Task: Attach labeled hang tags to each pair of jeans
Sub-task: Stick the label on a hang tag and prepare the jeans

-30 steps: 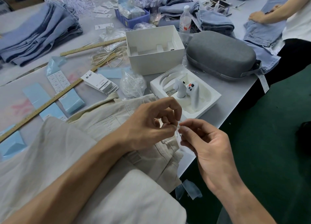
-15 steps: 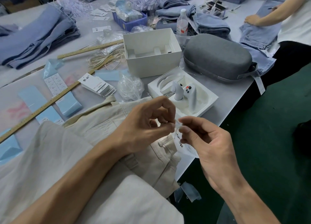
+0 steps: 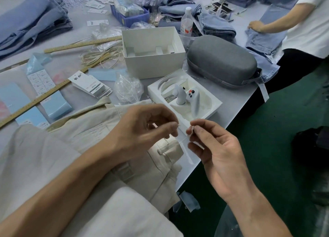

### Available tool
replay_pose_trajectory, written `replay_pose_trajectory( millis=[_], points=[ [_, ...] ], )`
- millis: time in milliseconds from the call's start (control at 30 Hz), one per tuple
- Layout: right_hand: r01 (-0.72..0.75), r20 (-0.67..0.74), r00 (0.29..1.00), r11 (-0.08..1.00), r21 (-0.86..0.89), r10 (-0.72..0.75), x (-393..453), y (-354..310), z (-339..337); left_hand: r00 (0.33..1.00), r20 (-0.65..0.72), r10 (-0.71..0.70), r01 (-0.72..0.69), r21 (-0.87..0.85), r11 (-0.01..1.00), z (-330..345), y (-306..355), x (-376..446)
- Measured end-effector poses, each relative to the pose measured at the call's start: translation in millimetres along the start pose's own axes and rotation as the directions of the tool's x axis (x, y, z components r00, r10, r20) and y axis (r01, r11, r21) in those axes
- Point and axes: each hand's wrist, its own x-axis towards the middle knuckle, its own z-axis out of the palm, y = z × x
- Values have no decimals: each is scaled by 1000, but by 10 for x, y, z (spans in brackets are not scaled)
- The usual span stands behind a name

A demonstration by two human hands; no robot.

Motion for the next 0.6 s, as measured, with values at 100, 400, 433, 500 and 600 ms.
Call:
replay_pose_trajectory(
  millis=[100,400,433,500,600],
  points=[
    [-19,-4,1000,999,42,20,3,24,49,1000,-21,6,-5,58,998,42,14,6],
    [-64,-26,997,979,194,70,11,94,188,994,-94,57,-33,238,971,78,-15,4],
    [-75,-27,996,975,210,82,7,102,198,994,-95,59,-33,248,968,80,-18,4],
    [-90,-19,995,969,229,97,-3,119,218,993,-91,69,-41,277,960,85,-24,10],
    [-107,-10,994,965,239,112,-14,132,246,994,-78,75,-49,294,955,80,-26,13]
  ],
)
